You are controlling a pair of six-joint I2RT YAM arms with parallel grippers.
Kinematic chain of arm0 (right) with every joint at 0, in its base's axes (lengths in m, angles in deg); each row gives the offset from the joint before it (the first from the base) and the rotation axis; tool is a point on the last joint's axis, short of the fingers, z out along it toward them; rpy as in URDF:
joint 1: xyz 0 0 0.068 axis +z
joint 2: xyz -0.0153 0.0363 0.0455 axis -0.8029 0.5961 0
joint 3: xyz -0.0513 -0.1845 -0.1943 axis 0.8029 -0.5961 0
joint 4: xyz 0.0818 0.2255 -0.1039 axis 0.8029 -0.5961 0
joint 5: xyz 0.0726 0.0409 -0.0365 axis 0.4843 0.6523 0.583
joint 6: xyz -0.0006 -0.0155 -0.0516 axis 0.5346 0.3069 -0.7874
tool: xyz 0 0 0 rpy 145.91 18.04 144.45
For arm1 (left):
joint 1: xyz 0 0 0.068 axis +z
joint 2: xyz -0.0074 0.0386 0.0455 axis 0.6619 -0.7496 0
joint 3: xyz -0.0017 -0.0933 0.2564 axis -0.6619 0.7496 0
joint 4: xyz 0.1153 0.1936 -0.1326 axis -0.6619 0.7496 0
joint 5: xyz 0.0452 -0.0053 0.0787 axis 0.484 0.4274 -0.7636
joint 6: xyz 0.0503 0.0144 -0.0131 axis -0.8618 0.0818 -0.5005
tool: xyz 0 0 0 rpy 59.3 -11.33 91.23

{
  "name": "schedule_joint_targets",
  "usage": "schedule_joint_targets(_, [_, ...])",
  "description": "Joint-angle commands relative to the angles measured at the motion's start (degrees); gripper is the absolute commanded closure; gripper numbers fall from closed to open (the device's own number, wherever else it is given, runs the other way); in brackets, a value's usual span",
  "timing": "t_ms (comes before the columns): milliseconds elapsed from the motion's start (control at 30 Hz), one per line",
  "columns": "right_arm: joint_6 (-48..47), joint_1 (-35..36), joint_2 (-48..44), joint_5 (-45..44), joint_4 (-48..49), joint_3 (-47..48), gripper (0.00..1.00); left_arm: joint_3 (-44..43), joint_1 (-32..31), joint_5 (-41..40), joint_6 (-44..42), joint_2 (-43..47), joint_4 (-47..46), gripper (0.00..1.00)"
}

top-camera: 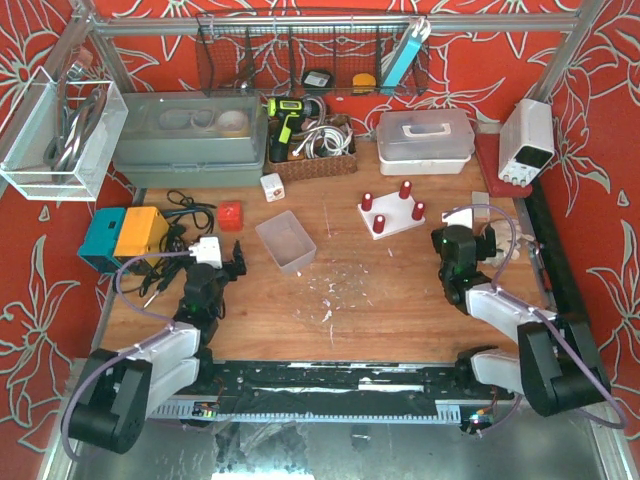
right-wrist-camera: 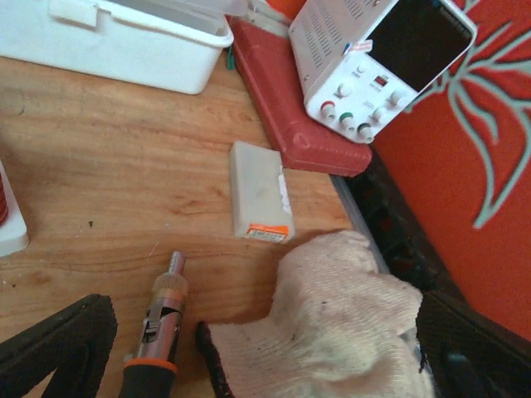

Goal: Install the large spring

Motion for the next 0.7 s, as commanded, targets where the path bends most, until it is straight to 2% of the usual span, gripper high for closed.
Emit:
schedule_joint_targets(0, [3.9,-2.3,1.8,7.3,8.6,-1.6,0.01,-1.9,0.9,4.8,-2.9,-4.2,-4.9,0.00])
schedule_joint_targets(33, [4.3,-2.7,2.6,8.0,8.5,-1.6,0.01,-2.0,0.9,6.4,-3.1,-5.1,-6.4,0.00])
schedule_joint_targets(133, [5.2,-3.6,6.3,8.5,15.8,-5.1,0.01,-1.2,0.9,9.9,-2.2,-7.1,-11.5,0.00])
schedule_joint_targets(233, [5.9,-4.1,8.8,8.1,24.8,-8.6,0.01,-2.6,1.0,9.2,-1.6,-9.1,-11.1,0.00])
schedule_joint_targets(367, [5.6,-4.8,10.1,11.7,23.9,-7.9,0.01,-4.1,1.2,13.4,-2.0,-11.3,-10.9,0.00])
schedule_joint_targets(467, [4.7,-5.2,15.5,11.9,31.5,-8.6,0.01,-4.1,1.2,15.3,-2.7,-12.6,-13.0,0.00])
schedule_joint_targets(500, [5.5,-5.3,14.5,11.9,25.7,-7.7,0.01,-4.1,1.3,15.1,-3.6,-13.2,-13.9,0.00])
schedule_joint_targets(533, [6.6,-6.0,12.8,12.4,23.9,-7.1,0.01,-4.2,1.4,14.8,-4.1,-13.7,-14.8,0.00])
schedule_joint_targets(600, [7.3,-6.9,14.3,12.4,26.5,-7.1,0.01,-4.1,1.6,14.6,-5.0,-14.4,-16.1,0.00])
schedule_joint_targets(667, [7.9,-7.1,13.1,12.6,22.9,-6.5,0.01,-2.4,2.0,14.7,-6.3,-16.1,-21.5,0.00])
